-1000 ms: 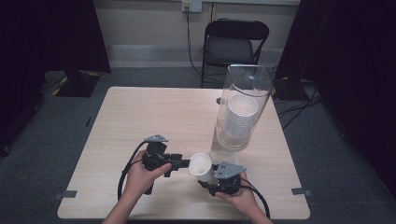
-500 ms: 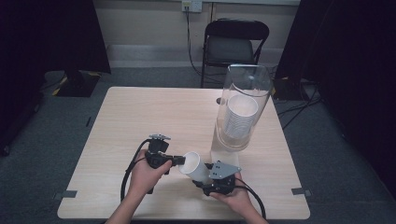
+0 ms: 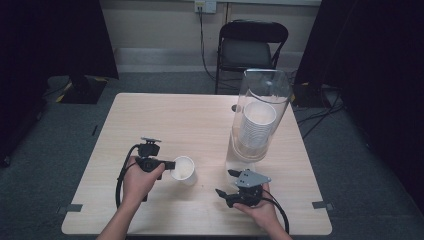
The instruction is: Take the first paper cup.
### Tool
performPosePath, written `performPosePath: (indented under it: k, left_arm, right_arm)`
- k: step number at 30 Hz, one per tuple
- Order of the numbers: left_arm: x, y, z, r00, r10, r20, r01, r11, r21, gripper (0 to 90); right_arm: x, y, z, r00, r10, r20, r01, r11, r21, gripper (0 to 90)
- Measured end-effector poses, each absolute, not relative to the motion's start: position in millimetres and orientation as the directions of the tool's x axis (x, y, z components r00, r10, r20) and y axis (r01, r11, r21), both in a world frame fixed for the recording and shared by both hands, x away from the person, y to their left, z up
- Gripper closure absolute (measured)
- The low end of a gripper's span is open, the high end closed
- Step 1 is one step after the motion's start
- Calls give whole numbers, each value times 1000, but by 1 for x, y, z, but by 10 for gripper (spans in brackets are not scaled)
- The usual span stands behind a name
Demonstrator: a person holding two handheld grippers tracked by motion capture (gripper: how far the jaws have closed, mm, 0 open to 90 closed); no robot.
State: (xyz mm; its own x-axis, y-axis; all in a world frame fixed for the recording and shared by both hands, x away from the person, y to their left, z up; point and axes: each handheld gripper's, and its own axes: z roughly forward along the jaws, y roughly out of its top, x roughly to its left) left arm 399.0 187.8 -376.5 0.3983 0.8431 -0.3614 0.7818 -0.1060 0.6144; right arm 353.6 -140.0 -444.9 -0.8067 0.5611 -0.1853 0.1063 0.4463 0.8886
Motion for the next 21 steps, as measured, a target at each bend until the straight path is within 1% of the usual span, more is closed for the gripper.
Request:
performPosePath:
  k: [1, 7, 11, 16, 17, 19, 20, 21]
  left_arm:
    - [401, 191, -378, 377, 848, -372, 788, -83, 609, 874]
    - [413, 204, -380, 309, 878, -365, 788, -22, 615, 870]
    - [417, 208, -379, 285, 884, -370, 785, 6, 619, 870]
    - [419, 203, -375, 293, 892, -344, 767, -5, 641, 867]
    - [419, 202, -374, 293, 896, -335, 758, -4, 653, 856]
    - [419, 200, -373, 292, 892, -345, 753, 8, 658, 820]
    - [418, 199, -372, 291, 893, -343, 752, 8, 659, 788]
    - [417, 200, -372, 299, 892, -339, 740, 8, 673, 736]
  right_arm:
    - [354, -141, -445, -804, 566, -180, 111, 442, 890, 218]
    - [352, -152, -443, -773, 607, -184, 119, 424, 898, 224]
    - [353, -162, -440, -754, 634, -172, 132, 403, 906, 225]
    - [357, -173, -438, -720, 674, -167, 142, 378, 915, 226]
    - [358, -175, -438, -716, 678, -165, 146, 378, 914, 226]
    - [358, -178, -438, -704, 689, -174, 145, 379, 914, 226]
    - [358, -179, -438, -699, 693, -175, 146, 379, 914, 226]
    - [359, -180, -438, -693, 700, -174, 147, 374, 916, 226]
